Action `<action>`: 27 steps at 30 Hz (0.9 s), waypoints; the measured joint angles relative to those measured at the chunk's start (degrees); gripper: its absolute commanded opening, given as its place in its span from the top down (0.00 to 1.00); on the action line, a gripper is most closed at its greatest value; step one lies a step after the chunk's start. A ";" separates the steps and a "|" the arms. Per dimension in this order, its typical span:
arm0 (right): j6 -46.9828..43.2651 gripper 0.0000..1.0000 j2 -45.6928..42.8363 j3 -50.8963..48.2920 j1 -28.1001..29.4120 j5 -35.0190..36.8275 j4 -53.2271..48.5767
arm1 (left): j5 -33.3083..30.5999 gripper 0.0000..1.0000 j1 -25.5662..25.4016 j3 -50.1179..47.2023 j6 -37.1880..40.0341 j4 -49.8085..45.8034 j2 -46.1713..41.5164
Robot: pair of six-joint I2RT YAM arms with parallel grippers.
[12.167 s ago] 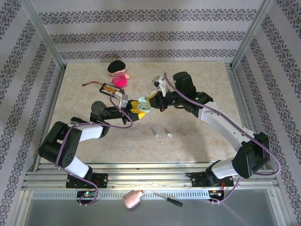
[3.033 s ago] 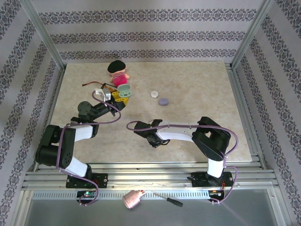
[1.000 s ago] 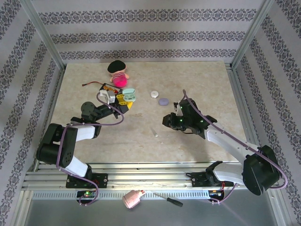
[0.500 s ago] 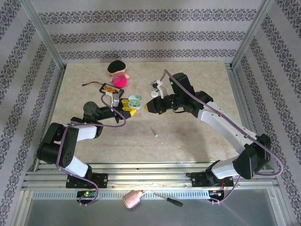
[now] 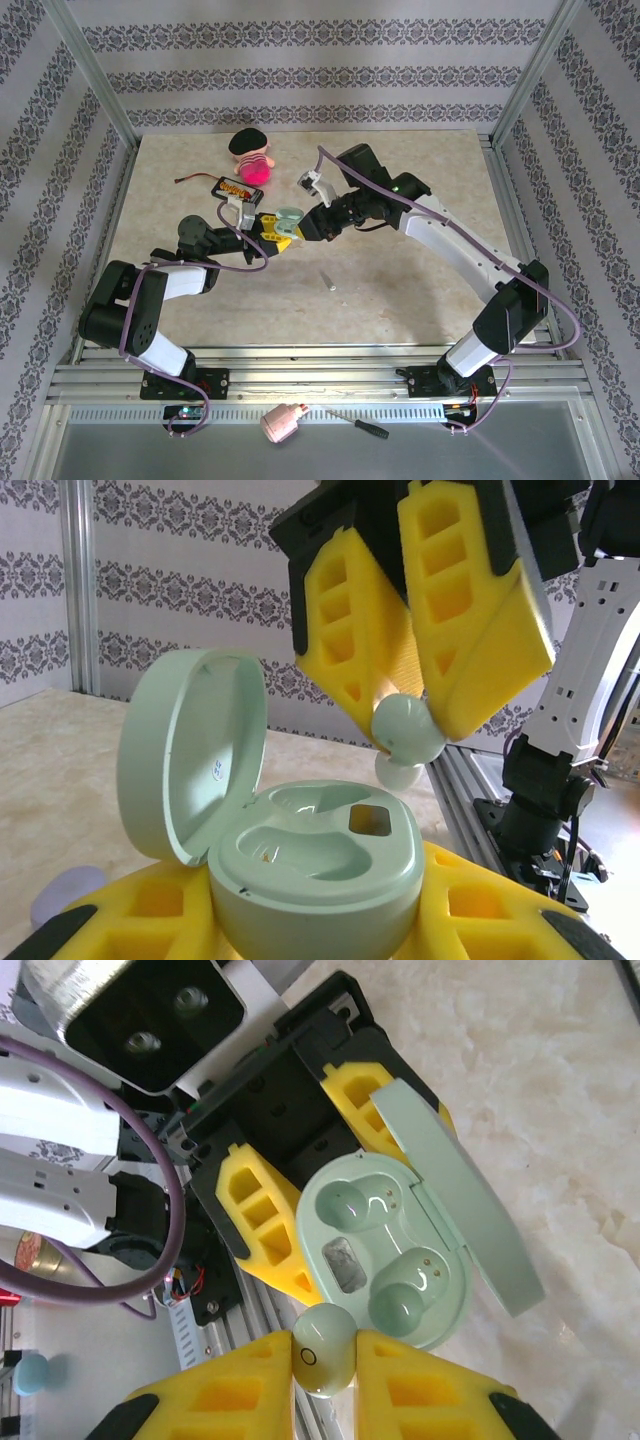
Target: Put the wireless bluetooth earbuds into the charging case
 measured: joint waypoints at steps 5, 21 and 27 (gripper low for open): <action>-0.33 0.82 0.02 0.00 0.00 0.00 -0.22 | 0.87 0.76 -0.07 0.00 0.04 0.00 0.00; -0.31 0.81 0.04 0.00 0.00 2.14 0.81 | 1.27 0.76 -0.74 0.00 0.24 0.00 0.00; -0.31 0.79 0.24 -0.11 0.00 2.62 0.79 | 1.03 0.76 -0.74 0.00 0.28 0.00 0.00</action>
